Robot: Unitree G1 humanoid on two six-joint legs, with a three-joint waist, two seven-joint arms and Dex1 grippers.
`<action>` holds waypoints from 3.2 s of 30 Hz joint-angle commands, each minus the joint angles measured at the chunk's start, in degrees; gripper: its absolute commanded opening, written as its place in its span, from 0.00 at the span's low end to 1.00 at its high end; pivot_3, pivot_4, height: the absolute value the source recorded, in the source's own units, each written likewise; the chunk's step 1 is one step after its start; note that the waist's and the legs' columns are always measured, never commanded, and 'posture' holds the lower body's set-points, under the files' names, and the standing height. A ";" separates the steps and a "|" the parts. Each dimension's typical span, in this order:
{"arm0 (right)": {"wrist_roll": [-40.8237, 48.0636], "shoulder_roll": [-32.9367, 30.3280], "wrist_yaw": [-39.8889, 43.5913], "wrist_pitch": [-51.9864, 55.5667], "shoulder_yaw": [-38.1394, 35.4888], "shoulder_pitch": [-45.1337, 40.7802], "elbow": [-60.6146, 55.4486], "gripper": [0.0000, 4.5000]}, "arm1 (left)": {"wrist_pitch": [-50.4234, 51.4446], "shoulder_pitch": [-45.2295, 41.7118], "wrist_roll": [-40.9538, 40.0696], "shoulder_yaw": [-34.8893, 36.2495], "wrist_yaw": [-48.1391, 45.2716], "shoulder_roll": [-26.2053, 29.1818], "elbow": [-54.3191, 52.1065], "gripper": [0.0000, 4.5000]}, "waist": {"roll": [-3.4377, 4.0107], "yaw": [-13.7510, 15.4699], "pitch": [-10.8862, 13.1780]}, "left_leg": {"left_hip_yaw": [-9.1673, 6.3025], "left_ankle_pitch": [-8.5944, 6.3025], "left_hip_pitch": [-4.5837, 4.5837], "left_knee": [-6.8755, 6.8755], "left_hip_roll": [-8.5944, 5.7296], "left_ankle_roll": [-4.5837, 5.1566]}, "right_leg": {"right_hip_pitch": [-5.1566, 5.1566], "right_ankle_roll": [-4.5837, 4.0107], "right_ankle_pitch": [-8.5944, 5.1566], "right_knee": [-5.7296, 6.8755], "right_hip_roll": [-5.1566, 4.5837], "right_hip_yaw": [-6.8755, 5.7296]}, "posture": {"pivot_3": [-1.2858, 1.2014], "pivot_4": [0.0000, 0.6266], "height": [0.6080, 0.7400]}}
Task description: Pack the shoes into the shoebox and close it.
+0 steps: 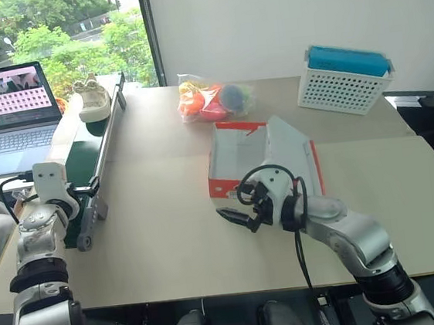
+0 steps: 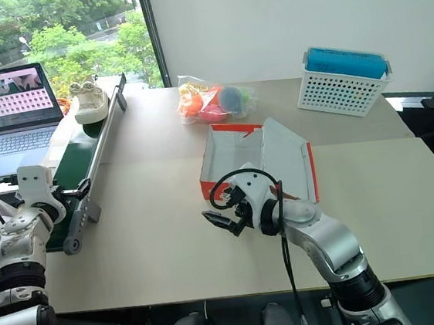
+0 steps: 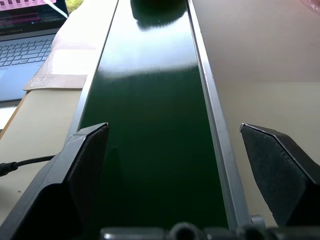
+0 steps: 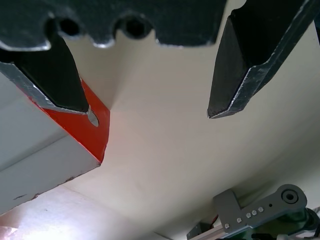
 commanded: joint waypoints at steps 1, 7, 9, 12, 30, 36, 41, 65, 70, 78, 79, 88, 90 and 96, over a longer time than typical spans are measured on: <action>-0.45 0.13 -0.58 -0.75 -1.13 -0.12 -0.78 0.99 | -0.26 -2.56 0.21 0.40 0.68 1.37 -0.79 1.00 | 0.00 0.00 0.00 | 0.00 0.00 0.00 0.01 0.00 0.00 | 0.00 0.00 0.00 0.00 0.00 0.00 | 0.52 0.24 0.73; -1.66 0.55 -1.50 -1.44 -1.06 -0.51 0.36 0.99 | -1.36 -3.93 0.28 0.73 1.23 1.39 1.18 1.00 | 0.00 0.00 0.00 | 0.00 0.00 0.00 0.01 0.00 0.00 | 0.00 0.00 0.00 0.00 0.01 0.00 | 0.52 0.24 0.73; -2.22 0.71 -1.78 -1.75 -1.04 -0.64 0.76 0.99 | -1.91 -4.47 0.10 1.09 1.64 1.37 1.71 1.00 | 0.00 -0.02 0.00 | 0.00 0.00 0.00 0.02 0.00 0.00 | 0.00 0.00 0.00 0.00 0.02 0.00 | 0.52 0.24 0.73; -3.21 1.21 -2.49 -2.24 -1.15 -0.75 1.47 0.99 | -2.98 -5.52 -0.47 2.07 2.88 1.29 3.23 1.00 | -0.01 -0.03 0.00 | 0.00 0.00 0.00 0.02 0.00 0.00 | 0.00 0.00 0.00 0.00 0.04 0.00 | 0.52 0.24 0.73; -4.85 3.45 -4.10 -3.22 -1.93 0.46 2.73 0.99 | -7.63 -9.77 -0.59 4.57 6.22 2.10 8.99 1.00 | -0.02 -0.06 0.00 | 0.00 0.00 -0.03 0.02 -0.01 -0.01 | -0.01 0.02 0.01 0.00 0.03 -0.02 | 0.52 0.24 0.73; -4.23 3.89 -4.60 -2.98 -3.05 0.53 2.02 0.99 | -1.03 -9.14 1.72 0.97 6.20 0.95 12.86 1.00 | -0.02 -0.04 0.00 | 0.00 0.01 0.00 0.03 -0.01 -0.01 | 0.01 0.02 0.01 0.02 0.06 -0.03 | 0.52 0.24 0.73; -4.19 3.92 -4.94 -2.86 -3.98 0.69 1.73 1.00 | 0.96 -8.68 1.01 0.09 5.57 -0.88 11.25 0.76 | 0.02 0.38 -0.02 | 0.00 0.02 0.25 0.04 -0.03 -0.03 | 0.20 0.02 0.01 0.11 0.04 -0.01 | 0.52 0.24 0.73; -3.98 3.67 -5.92 -1.91 -6.14 1.38 0.76 1.00 | 1.05 -9.28 1.24 -0.20 5.78 -2.84 10.66 0.02 | 0.04 1.71 -0.04 | -0.09 0.07 0.28 0.06 -0.13 -0.09 | 0.18 0.01 0.00 0.35 -0.02 -0.04 | 0.52 0.24 0.73; -4.12 3.75 -6.25 -1.98 -6.46 1.47 0.78 1.00 | 0.34 -8.66 1.27 -0.04 5.54 -3.28 10.31 0.02 | 0.04 1.97 -0.04 | -0.11 0.07 0.27 0.07 -0.14 -0.09 | 0.18 0.01 0.00 0.35 -0.02 -0.05 | 0.52 0.24 0.73; -4.47 4.47 -8.63 -2.13 -8.57 0.73 2.22 1.00 | -3.00 -8.13 -4.39 4.41 4.10 -6.68 2.28 0.02 | 0.04 2.54 -0.04 | -0.16 0.08 0.20 0.08 -0.21 -0.07 | 0.17 0.02 0.00 0.34 -0.14 -0.13 | 0.52 0.24 0.73; -4.58 4.70 -9.05 -2.20 -8.95 0.63 2.58 1.00 | -2.44 -8.12 -5.60 4.92 3.75 -7.54 0.01 0.02 | 0.04 2.79 -0.03 | -0.18 0.08 0.16 0.10 -0.22 -0.07 | 0.16 0.02 0.00 0.34 -0.16 -0.16 | 0.52 0.24 0.73; 9.75 19.77 -19.25 1.79 -25.83 -5.66 6.37 1.00 | 10.13 -6.18 -13.49 -0.32 4.82 -19.84 -25.04 0.02 | 0.00 1.57 -0.01 | -0.53 -0.01 -0.74 0.70 -0.30 0.08 | -0.11 0.22 0.12 0.40 -0.21 -0.53 | 0.52 0.24 0.73; 16.12 23.62 -21.98 5.02 -30.53 -8.22 7.65 1.00 | 13.44 -5.54 -14.75 -2.50 4.94 -22.62 -29.26 0.02 | 0.01 1.28 0.00 | -0.53 -0.01 -0.76 0.71 -0.32 0.08 | -0.11 0.25 0.14 0.37 -0.22 -0.49 | 0.52 0.24 0.73; 28.42 27.73 -27.23 13.16 -36.23 -13.41 13.54 1.00 | 19.48 -1.99 -16.88 -8.71 5.07 -29.60 -36.73 0.02 | 0.03 0.49 0.01 | -0.52 -0.06 -0.68 0.69 -0.31 0.16 | -0.08 0.25 0.14 0.40 -0.16 -0.42 | 0.52 0.24 0.73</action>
